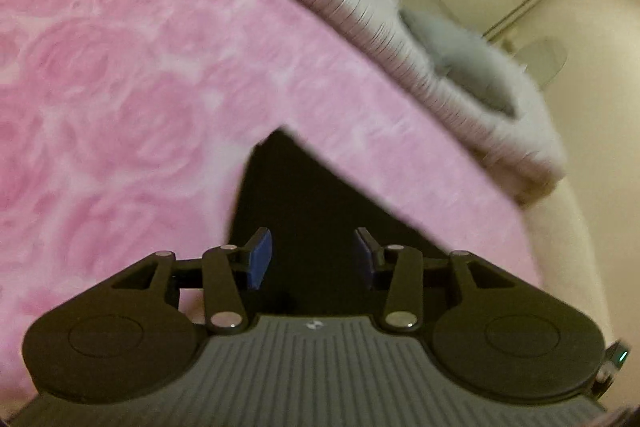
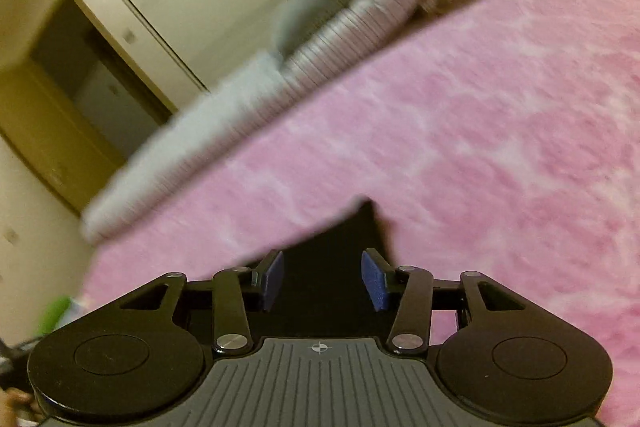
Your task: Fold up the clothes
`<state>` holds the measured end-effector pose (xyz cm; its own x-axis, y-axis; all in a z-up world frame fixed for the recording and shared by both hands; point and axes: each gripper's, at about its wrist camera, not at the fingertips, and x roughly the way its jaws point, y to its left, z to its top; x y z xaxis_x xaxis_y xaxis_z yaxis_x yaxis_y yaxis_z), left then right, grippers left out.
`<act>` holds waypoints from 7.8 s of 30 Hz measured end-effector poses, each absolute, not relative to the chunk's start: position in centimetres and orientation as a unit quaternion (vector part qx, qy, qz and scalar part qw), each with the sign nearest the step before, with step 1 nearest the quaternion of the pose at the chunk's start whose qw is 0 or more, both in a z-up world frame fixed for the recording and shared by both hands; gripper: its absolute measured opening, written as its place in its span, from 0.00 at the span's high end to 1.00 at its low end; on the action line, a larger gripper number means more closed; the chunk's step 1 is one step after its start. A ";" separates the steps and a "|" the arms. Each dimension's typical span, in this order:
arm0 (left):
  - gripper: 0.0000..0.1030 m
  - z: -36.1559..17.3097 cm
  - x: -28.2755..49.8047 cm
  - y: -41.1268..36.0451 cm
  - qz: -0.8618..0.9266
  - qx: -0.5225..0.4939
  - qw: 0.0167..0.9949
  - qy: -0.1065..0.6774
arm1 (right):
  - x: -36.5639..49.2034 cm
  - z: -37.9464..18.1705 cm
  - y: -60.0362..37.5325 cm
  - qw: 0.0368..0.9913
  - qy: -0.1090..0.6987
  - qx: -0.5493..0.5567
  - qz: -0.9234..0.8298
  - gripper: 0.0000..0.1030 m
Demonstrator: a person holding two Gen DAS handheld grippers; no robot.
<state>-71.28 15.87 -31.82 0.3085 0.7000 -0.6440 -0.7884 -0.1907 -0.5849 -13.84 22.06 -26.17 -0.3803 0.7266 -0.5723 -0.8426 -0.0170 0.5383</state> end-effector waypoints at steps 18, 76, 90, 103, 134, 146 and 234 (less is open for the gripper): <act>0.78 -36.6 -69.8 20.3 0.609 -0.452 0.640 0.124 | -14.9 -32.7 31.4 0.534 0.463 -0.098 0.700 0.91; 0.96 -33.3 -64.1 11.3 0.679 -0.331 0.611 0.236 | -23.6 -31.4 17.4 0.596 0.263 -0.265 0.711 0.70; 0.91 -33.2 -62.3 10.0 0.690 -0.347 0.577 0.266 | -23.4 -30.9 16.0 0.595 0.339 -0.242 0.688 0.68; 0.82 -30.1 -58.0 2.2 0.686 -0.349 0.574 0.280 | -25.8 -28.6 8.2 0.591 0.345 -0.287 0.670 0.67; 0.63 -27.1 -59.7 -2.9 0.650 -0.398 0.631 0.146 | -24.4 -25.0 2.9 0.587 0.376 -0.187 0.692 0.62; 0.54 -34.3 -66.2 3.1 0.631 -0.557 0.540 -0.028 | -17.7 -33.2 7.9 0.511 0.640 0.064 0.571 0.43; 0.87 -32.7 -65.4 -3.9 0.622 -0.502 0.595 0.083 | -31.6 -25.1 1.0 0.451 0.290 -0.291 0.793 0.56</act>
<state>-65.36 -3.94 -32.71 0.2119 0.6574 -0.7231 -0.8238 -0.2779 -0.4941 -31.57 1.04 -25.14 -0.4244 0.5464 -0.7220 -0.8832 -0.4256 0.1970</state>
